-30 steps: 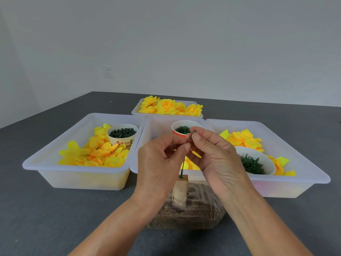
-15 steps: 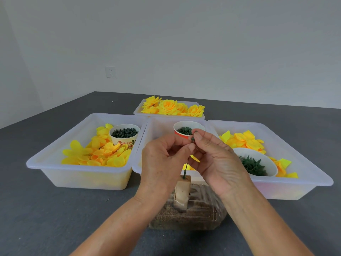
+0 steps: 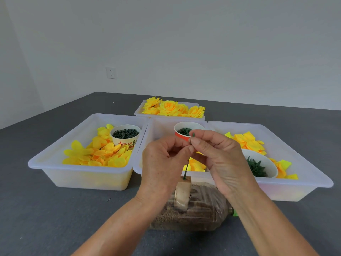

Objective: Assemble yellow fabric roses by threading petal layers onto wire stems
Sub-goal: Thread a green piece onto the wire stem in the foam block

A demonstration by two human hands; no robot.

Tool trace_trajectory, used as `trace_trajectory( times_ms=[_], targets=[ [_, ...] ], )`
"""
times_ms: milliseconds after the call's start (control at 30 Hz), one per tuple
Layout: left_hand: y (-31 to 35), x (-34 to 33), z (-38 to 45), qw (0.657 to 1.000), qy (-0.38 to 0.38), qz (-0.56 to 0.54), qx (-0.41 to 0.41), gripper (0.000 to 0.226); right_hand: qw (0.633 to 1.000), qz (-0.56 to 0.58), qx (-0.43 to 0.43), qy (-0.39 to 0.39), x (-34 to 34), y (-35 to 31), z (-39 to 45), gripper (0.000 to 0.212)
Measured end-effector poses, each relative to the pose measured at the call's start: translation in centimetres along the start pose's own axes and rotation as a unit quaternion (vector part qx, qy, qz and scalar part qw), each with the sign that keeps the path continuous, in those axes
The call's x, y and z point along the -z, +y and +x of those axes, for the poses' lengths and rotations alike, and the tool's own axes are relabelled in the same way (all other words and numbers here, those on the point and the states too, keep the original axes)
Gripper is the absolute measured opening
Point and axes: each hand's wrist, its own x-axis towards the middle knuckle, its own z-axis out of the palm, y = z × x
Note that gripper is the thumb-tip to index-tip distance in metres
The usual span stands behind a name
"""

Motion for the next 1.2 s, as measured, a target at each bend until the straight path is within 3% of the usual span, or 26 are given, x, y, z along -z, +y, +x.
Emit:
trace_trajectory(
  times_ms=[133,200,267,567,733,867,1067,1200],
  targets=[
    [-0.6,0.3,-0.3,1.0,0.003,0.017,0.016,0.018,0.994,-0.083,0.064,0.004,0.5,0.3,-0.5,0.014],
    [-0.9,0.5,-0.4,0.999,0.008,0.029,0.033,0.022,0.989,-0.127,0.08,0.005,0.6,0.6,-0.7,0.022],
    [-1.0,0.7,-0.4,0.998,0.007,0.047,0.039,0.027,0.983,-0.165,0.084,0.001,0.7,1.0,-0.7,0.033],
    [-1.7,1.8,-0.6,0.993,0.01,0.105,0.05,0.024,0.96,-0.271,0.059,-0.031,1.4,2.3,-1.5,0.033],
    [-2.0,1.6,-0.9,0.992,-0.019,0.112,0.055,0.022,0.942,-0.33,0.051,-0.028,1.5,2.3,-2.0,0.009],
    [-1.9,1.6,-1.0,0.994,-0.044,0.089,0.046,0.005,0.915,-0.4,0.052,-0.023,1.8,1.9,-2.1,0.015],
    [-1.9,1.6,-0.8,0.992,-0.036,0.122,0.019,0.02,0.915,-0.398,0.056,-0.032,1.7,1.7,-2.1,0.013],
    [-1.7,1.9,-0.5,0.987,-0.058,0.147,0.009,0.023,0.935,-0.35,0.025,-0.053,1.7,1.5,-1.8,0.013]
  ],
)
